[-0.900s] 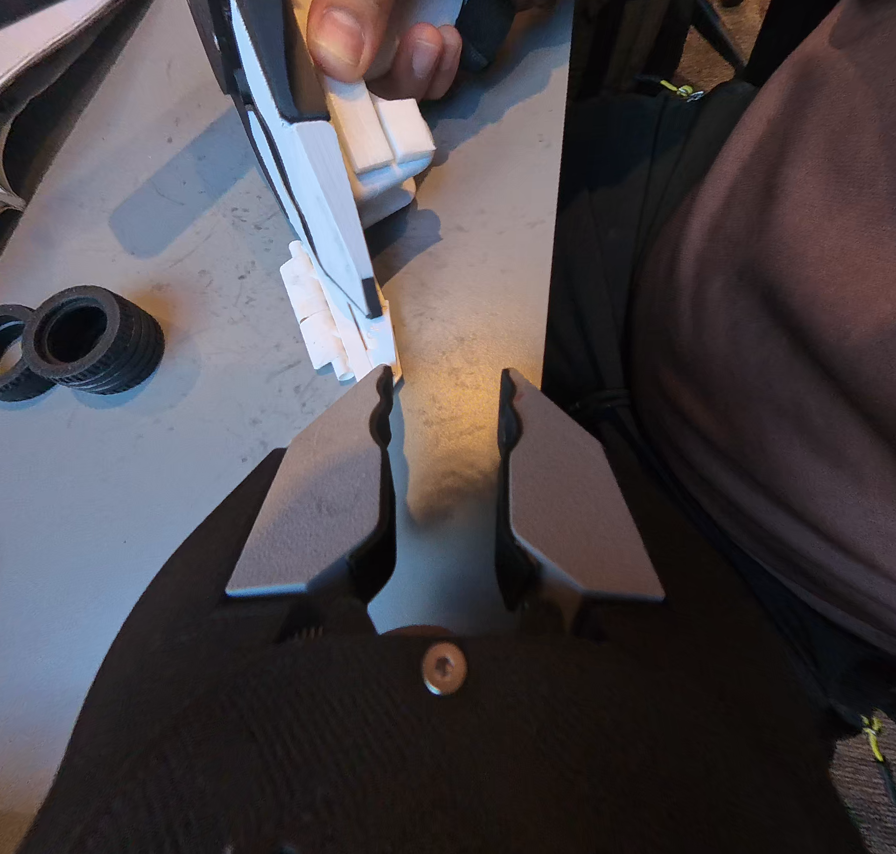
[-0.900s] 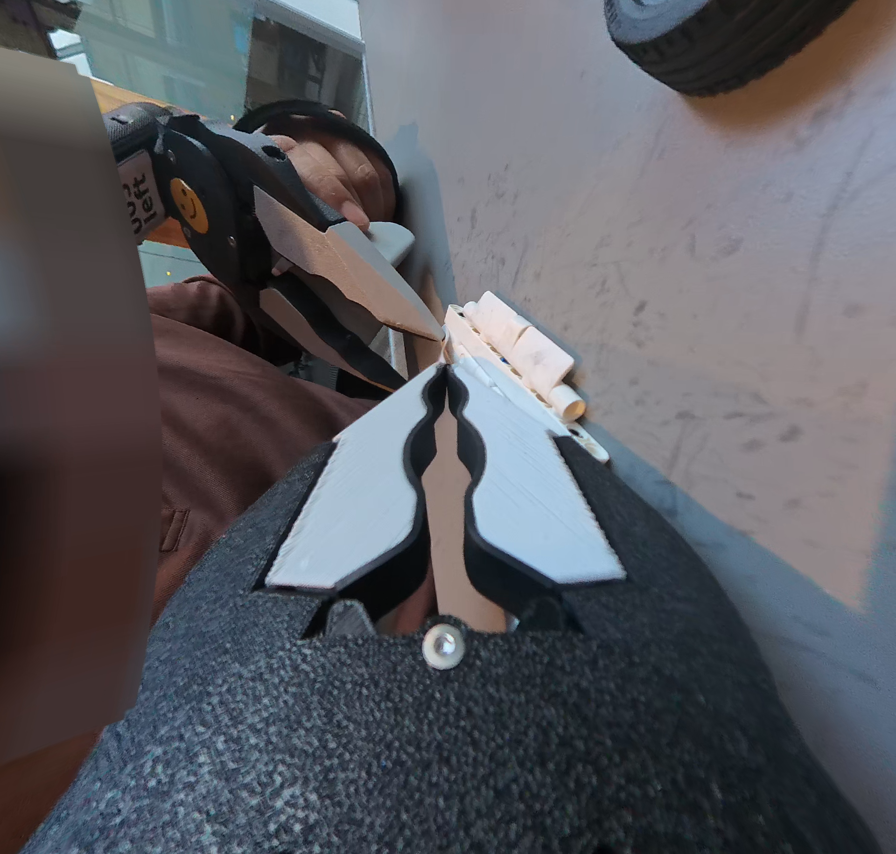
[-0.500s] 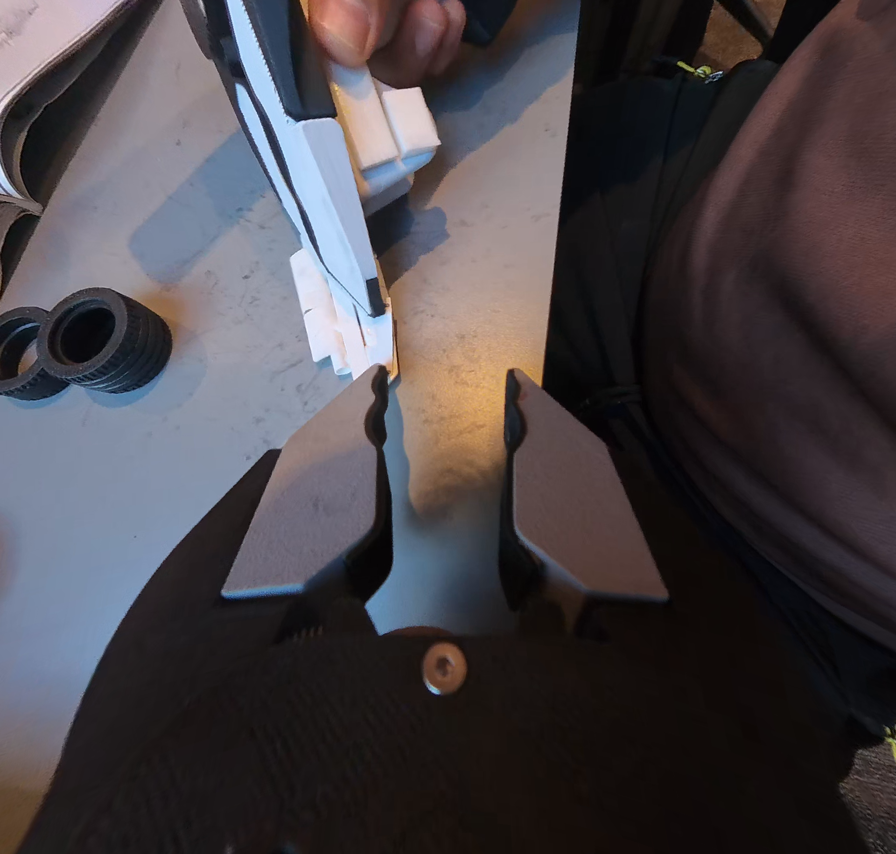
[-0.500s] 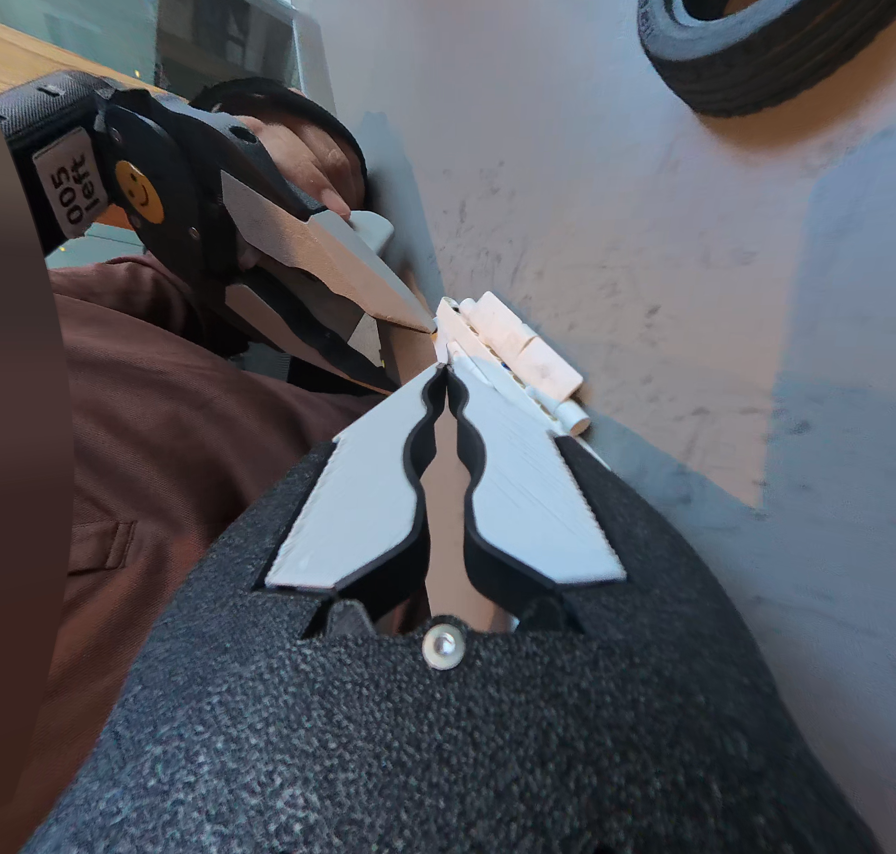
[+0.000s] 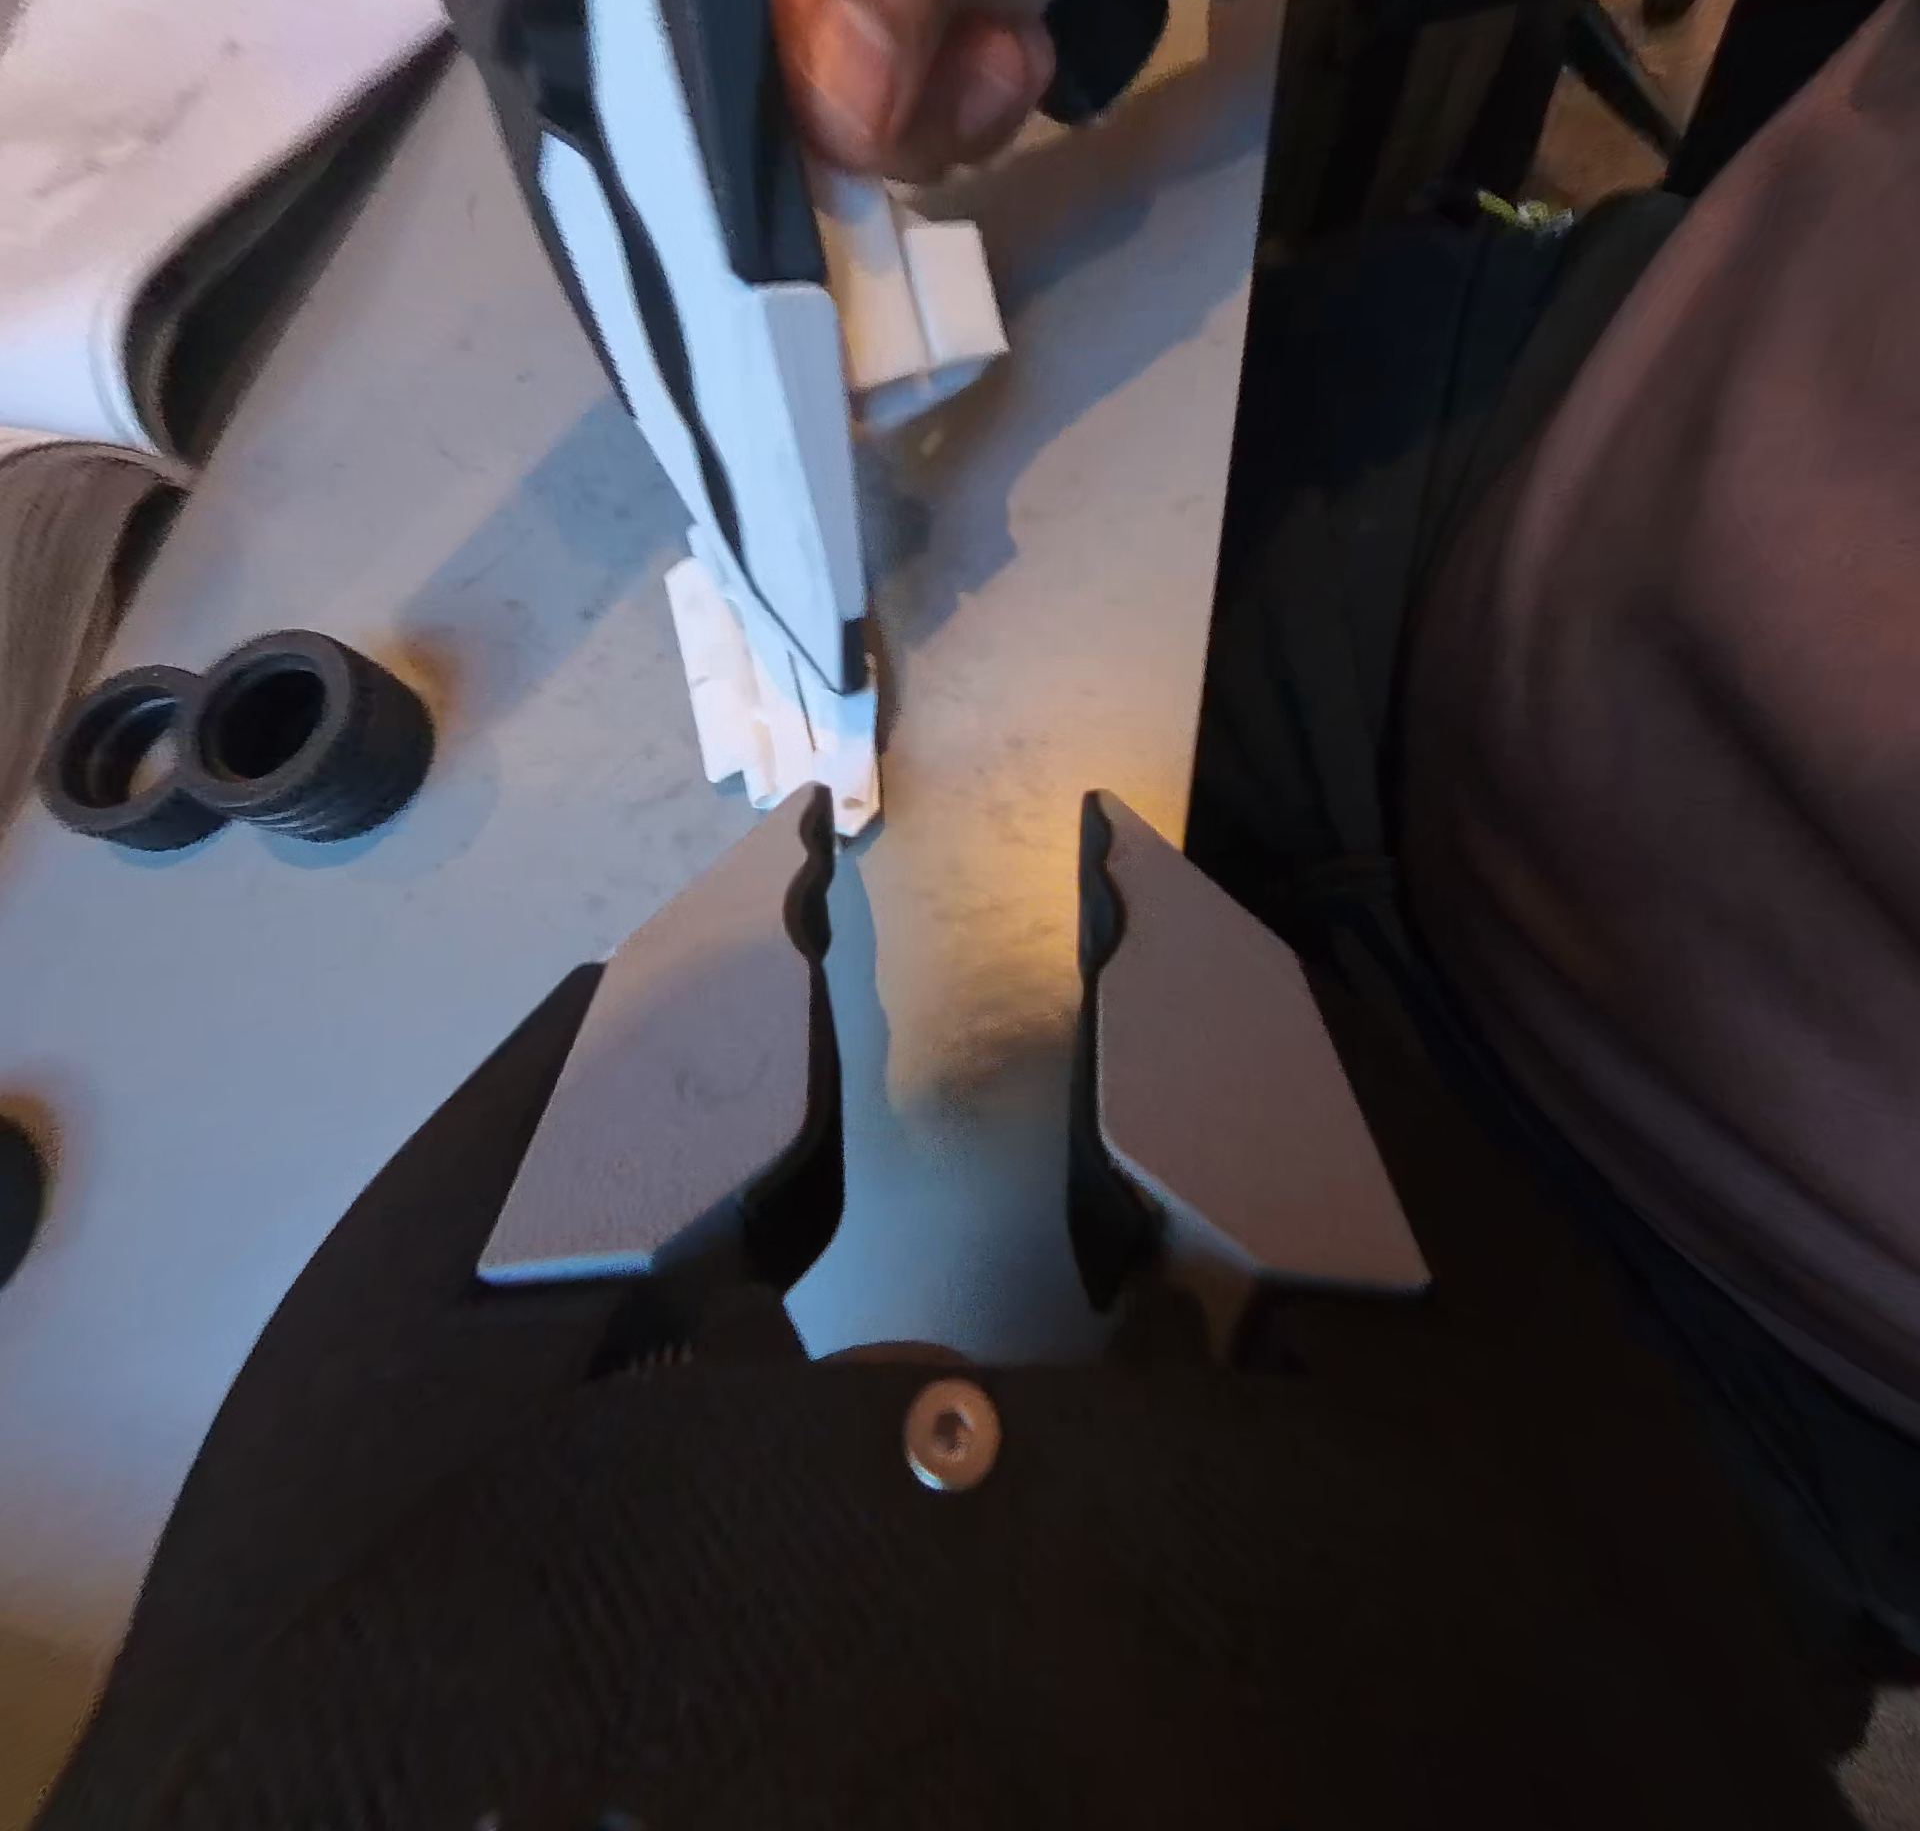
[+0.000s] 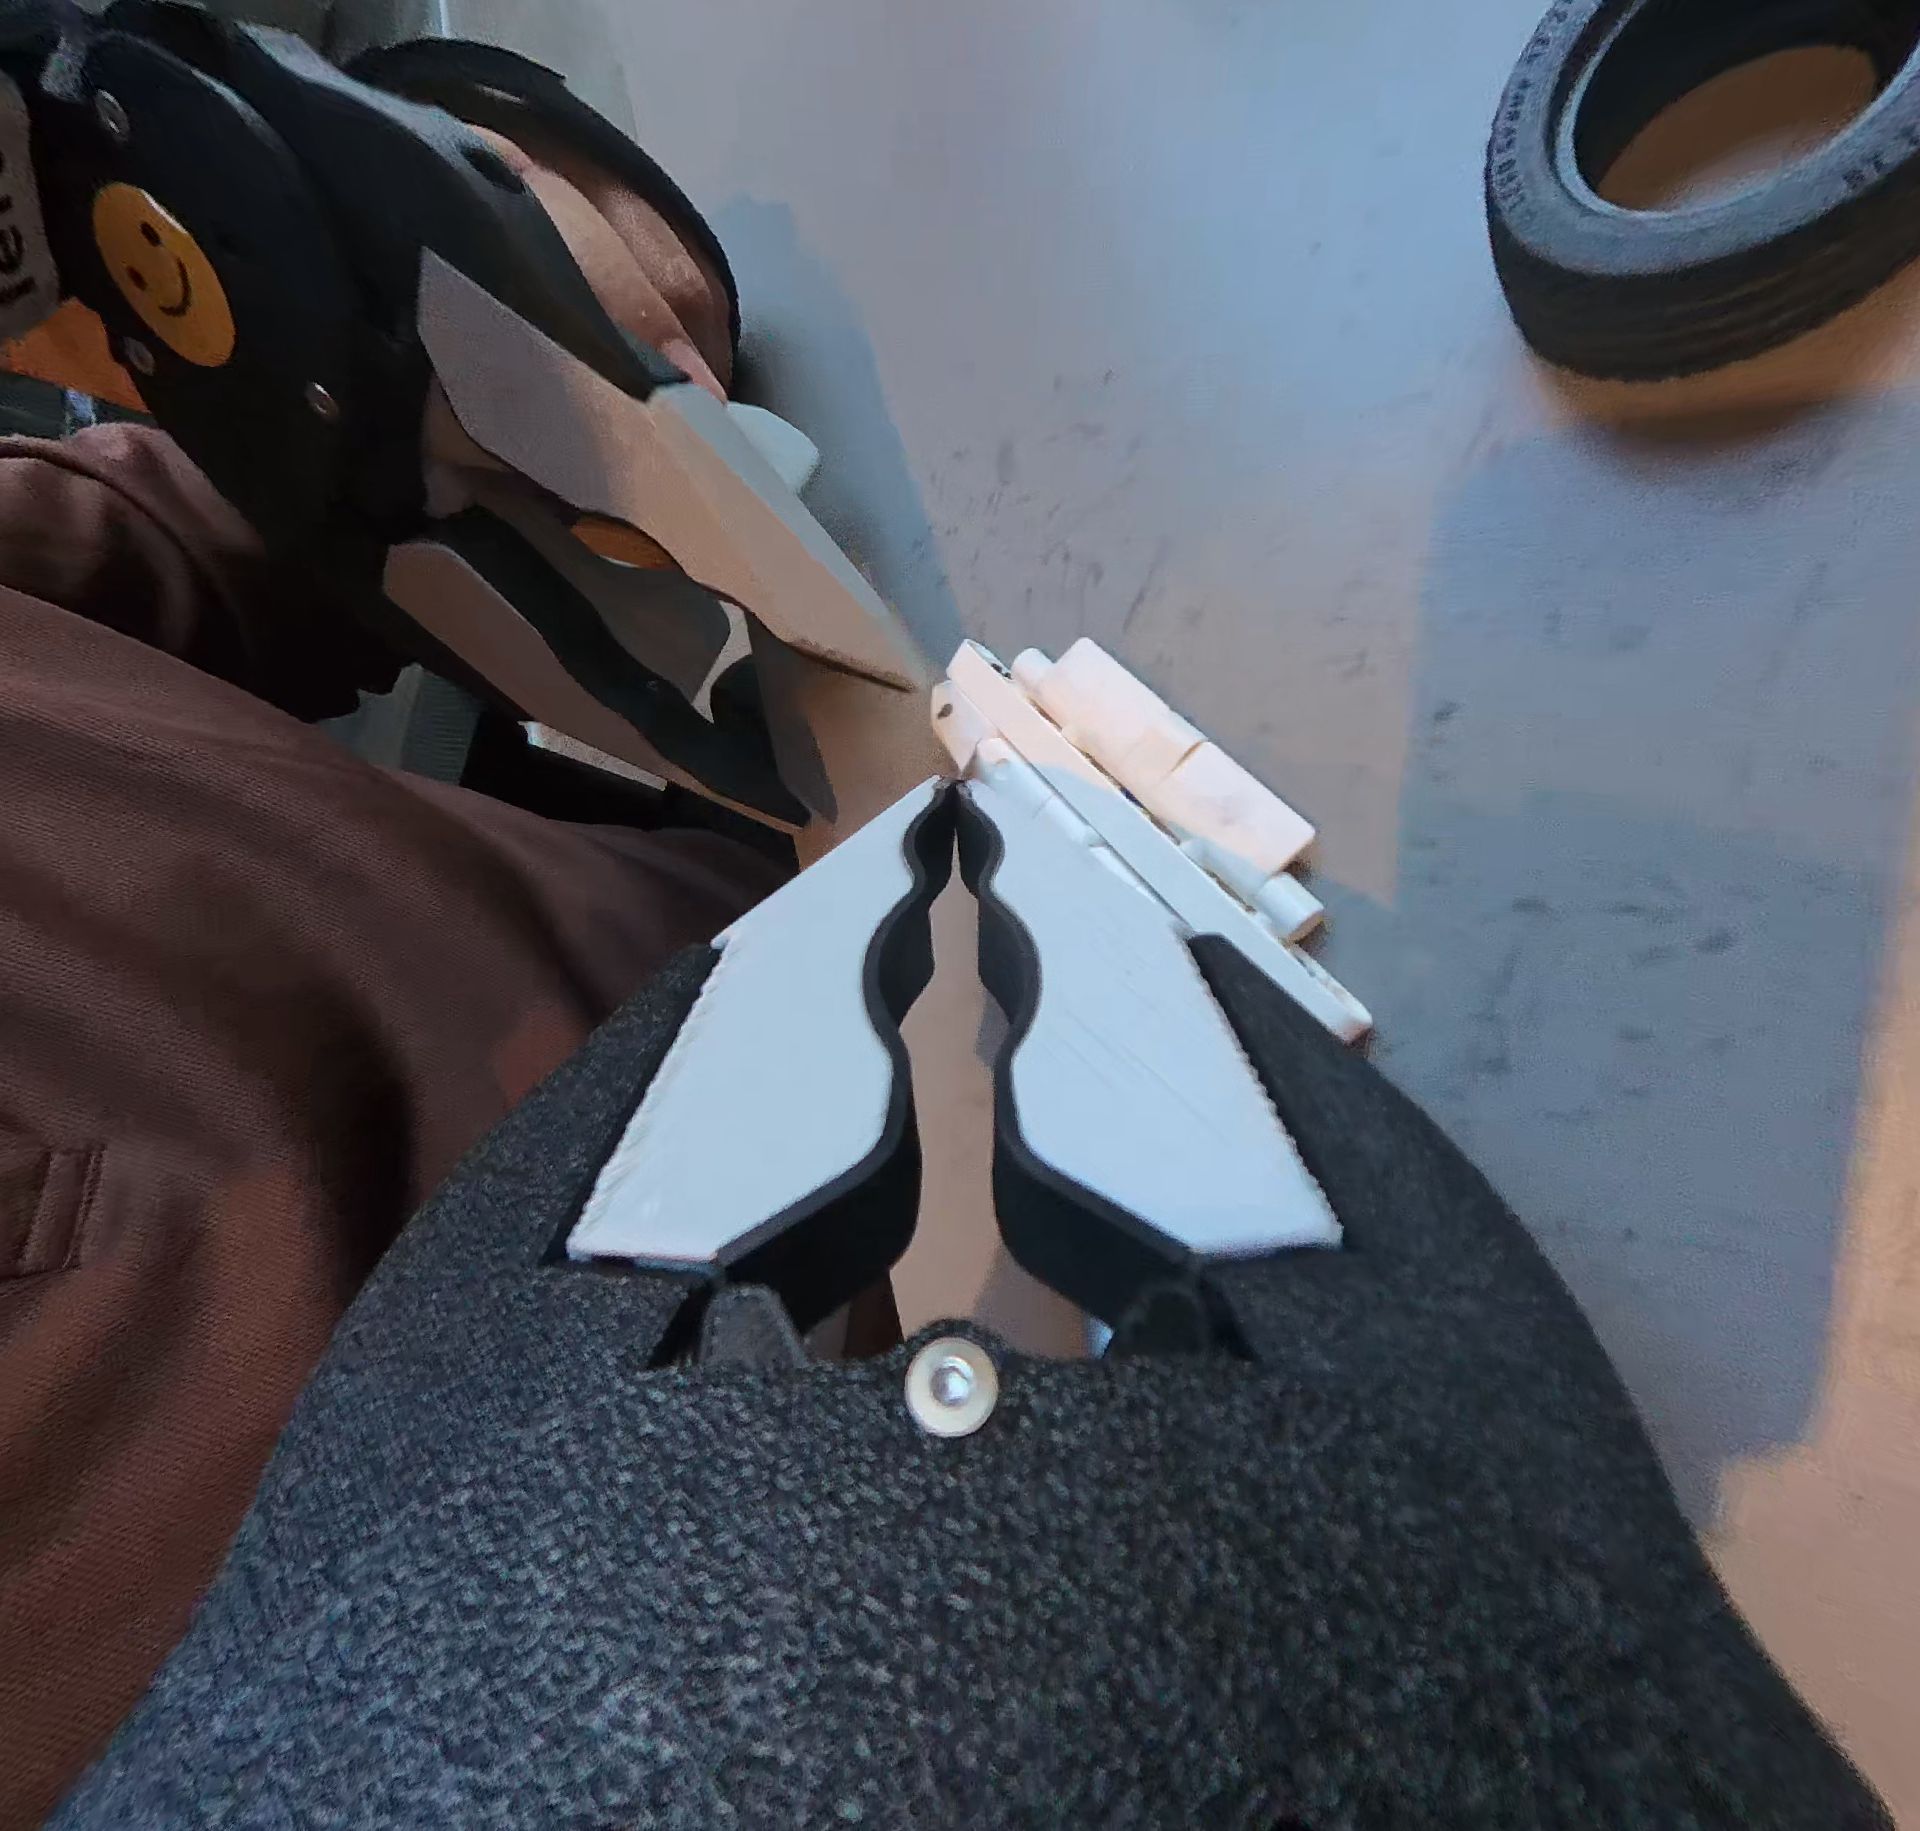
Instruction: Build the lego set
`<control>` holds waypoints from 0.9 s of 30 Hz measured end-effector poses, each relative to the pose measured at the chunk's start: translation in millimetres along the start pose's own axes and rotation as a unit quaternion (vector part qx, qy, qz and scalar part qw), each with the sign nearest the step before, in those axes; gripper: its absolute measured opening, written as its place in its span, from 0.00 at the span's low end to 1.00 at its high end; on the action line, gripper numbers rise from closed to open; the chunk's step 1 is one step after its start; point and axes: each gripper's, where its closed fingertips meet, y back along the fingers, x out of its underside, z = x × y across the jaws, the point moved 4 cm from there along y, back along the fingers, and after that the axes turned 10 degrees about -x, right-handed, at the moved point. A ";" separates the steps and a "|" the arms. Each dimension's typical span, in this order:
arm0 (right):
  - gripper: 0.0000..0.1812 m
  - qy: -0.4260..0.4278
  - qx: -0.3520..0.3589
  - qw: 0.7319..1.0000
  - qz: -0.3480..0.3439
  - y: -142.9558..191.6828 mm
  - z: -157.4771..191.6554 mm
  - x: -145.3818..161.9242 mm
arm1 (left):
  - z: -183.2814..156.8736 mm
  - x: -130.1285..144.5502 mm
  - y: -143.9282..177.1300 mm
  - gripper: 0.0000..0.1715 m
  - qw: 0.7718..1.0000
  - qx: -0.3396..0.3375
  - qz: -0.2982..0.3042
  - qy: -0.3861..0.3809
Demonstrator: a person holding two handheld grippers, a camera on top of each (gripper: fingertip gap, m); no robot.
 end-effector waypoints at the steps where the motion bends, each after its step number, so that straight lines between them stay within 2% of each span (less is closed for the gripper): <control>1: 0.00 0.001 0.000 1.000 -0.001 0.2 0.6 -0.4 | 4.4 -4.2 2.7 0.26 1.000 -0.008 -0.015 0.013; 3: 0.00 0.003 -0.003 1.000 -0.003 0.4 1.5 -1.1 | 14.3 -8.9 5.7 0.26 0.999 -0.025 -0.029 0.036; 6: 0.00 0.006 -0.006 1.000 -0.002 -0.1 3.2 -1.7 | 25.0 2.5 -3.7 0.24 0.997 -0.049 0.023 0.046; 9: 0.00 0.005 -0.005 1.000 -0.003 0.6 2.3 -2.3 | 18.6 5.5 -12.9 0.22 0.998 -0.033 0.045 0.033; 14: 0.00 0.004 -0.011 1.000 -0.006 2.4 3.4 -1.5 | 20.0 1.6 -21.0 0.20 0.997 -0.033 0.049 0.047; 17: 0.00 0.002 -0.022 1.000 -0.011 2.3 4.7 -2.4 | 20.9 0.3 -23.8 0.14 0.997 -0.031 0.048 0.049; 25: 0.00 0.014 -0.049 0.998 -0.022 2.6 9.6 -5.6 | 22.6 -1.1 -25.8 0.13 0.997 -0.052 0.044 0.029; 26: 0.00 0.016 -0.059 0.998 -0.023 2.0 11.8 -5.6 | 22.7 -1.0 -25.8 0.09 0.997 -0.055 0.044 0.023; 27: 0.00 0.016 -0.083 0.996 -0.033 2.3 17.5 -7.7 | 23.3 -0.6 -26.1 0.09 0.997 -0.061 0.045 0.016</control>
